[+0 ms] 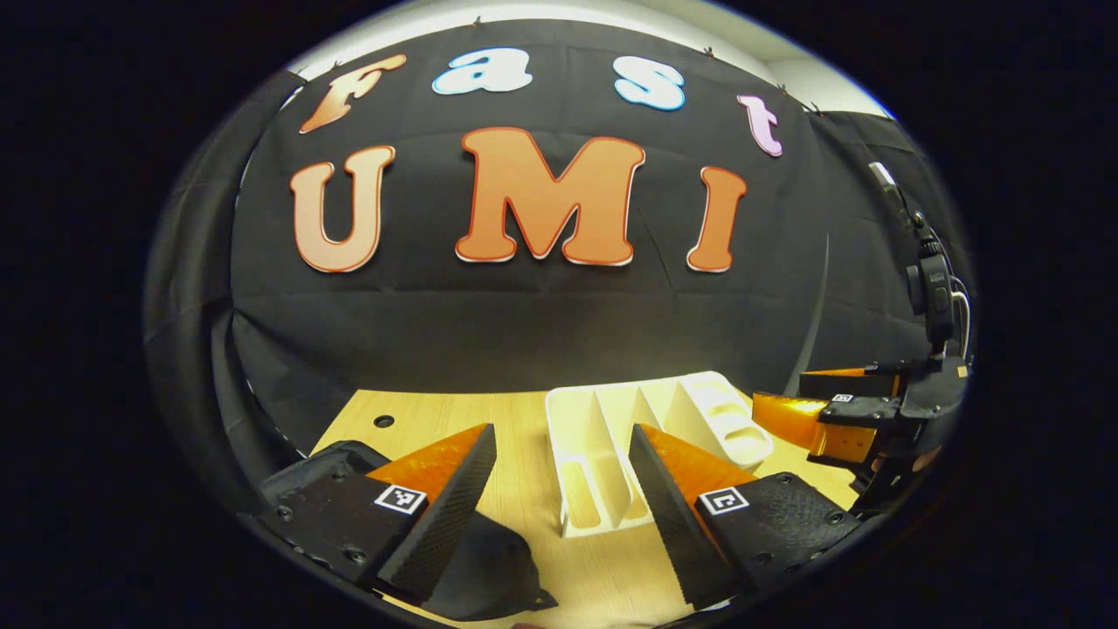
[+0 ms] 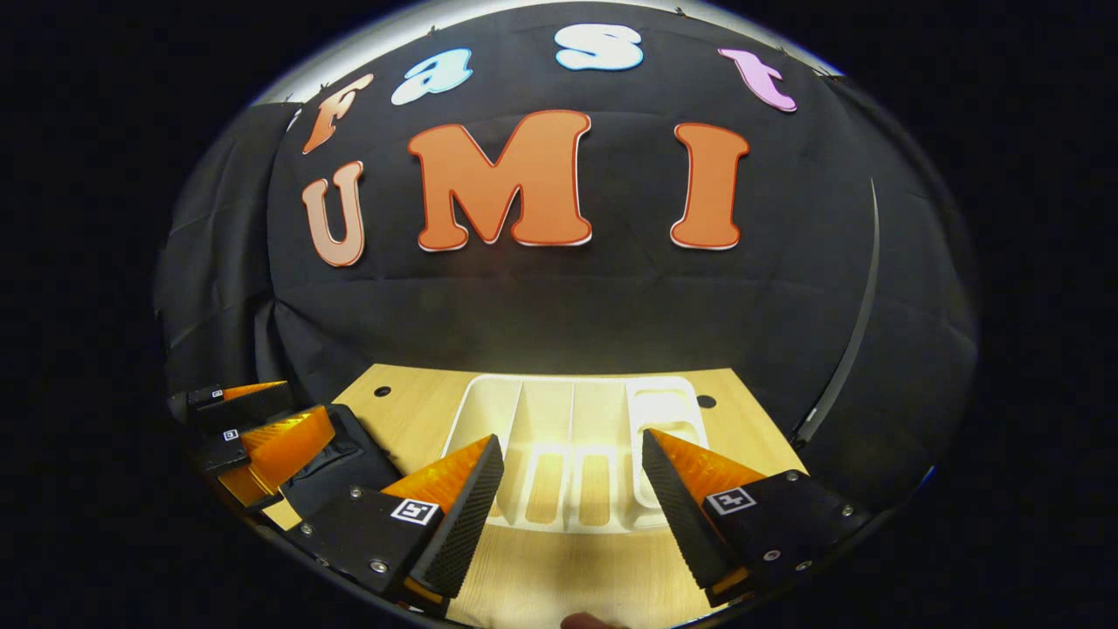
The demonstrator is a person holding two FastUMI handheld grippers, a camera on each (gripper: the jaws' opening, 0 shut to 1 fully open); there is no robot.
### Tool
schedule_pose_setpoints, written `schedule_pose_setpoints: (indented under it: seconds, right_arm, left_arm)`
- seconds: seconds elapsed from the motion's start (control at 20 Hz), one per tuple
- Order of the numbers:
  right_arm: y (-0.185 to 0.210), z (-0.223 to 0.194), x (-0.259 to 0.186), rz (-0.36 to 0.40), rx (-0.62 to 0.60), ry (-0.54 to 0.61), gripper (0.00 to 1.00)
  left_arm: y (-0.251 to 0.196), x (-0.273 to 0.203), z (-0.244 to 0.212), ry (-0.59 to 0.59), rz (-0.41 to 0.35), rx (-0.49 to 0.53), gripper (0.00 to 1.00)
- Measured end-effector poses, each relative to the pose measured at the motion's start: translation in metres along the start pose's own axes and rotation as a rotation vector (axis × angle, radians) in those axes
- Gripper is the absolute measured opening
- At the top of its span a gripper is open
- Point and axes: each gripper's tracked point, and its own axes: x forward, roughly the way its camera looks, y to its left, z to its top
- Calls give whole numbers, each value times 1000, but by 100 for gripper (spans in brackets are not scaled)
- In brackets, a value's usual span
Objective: Open the schoolbag, grab two books from the bookshelf and put them into the schoolbag.
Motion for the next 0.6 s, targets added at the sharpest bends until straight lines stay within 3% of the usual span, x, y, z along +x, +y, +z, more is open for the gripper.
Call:
schedule_pose_setpoints:
  seconds: [0.2, 0.6]
  right_arm:
    - [-16, 18, -8, -3, -40, -99, 95]
    - [-26, 9, -20, 57, -23, -115, 95]
  left_arm:
    - [-19, -5, 16, -75, 52, -26, 97]
    - [-31, -26, 22, -178, 166, -45, 97]
